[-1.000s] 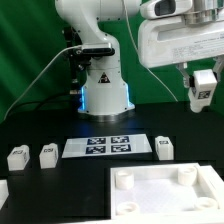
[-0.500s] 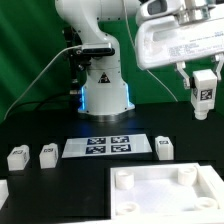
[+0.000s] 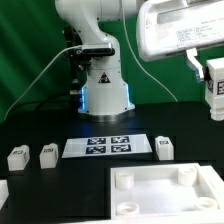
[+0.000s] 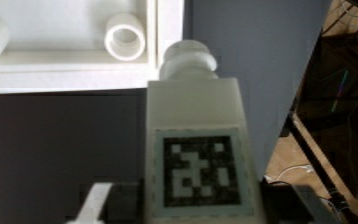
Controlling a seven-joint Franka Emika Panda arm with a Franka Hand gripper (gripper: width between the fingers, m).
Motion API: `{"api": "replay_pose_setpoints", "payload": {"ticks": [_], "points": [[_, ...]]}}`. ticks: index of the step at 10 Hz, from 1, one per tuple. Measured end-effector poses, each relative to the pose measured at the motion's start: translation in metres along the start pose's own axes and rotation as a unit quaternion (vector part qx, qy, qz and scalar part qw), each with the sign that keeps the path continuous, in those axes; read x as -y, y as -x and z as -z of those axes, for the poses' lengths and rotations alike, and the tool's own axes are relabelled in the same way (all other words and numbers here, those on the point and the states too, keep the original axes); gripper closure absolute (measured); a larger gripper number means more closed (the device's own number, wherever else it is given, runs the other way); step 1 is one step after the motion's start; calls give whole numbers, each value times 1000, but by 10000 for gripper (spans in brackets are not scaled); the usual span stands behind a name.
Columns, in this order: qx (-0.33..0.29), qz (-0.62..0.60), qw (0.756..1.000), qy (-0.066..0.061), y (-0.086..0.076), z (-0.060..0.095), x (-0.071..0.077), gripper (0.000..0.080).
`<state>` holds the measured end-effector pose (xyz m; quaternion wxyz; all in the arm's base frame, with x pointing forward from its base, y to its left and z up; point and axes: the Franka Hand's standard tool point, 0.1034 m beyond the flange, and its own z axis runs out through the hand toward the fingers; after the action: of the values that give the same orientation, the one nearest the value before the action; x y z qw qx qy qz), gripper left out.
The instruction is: Assemble one leg
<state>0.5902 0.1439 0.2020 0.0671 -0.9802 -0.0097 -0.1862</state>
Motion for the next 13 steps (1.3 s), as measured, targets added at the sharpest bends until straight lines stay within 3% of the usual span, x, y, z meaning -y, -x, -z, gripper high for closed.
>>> {"api": "replay_pose_setpoints", "payload": {"ticks": [3,5,8,10,13], "points": [[-12,1,1000,-2,1,-4,1,507],[-27,6,1000,-3,34,-33,-3,507],[-42,14,999,2,28,-54,-14,507],[-42,8,999,4,25,-59,-18,507],[-52,13,999,4,14,-59,-11,506]]}}
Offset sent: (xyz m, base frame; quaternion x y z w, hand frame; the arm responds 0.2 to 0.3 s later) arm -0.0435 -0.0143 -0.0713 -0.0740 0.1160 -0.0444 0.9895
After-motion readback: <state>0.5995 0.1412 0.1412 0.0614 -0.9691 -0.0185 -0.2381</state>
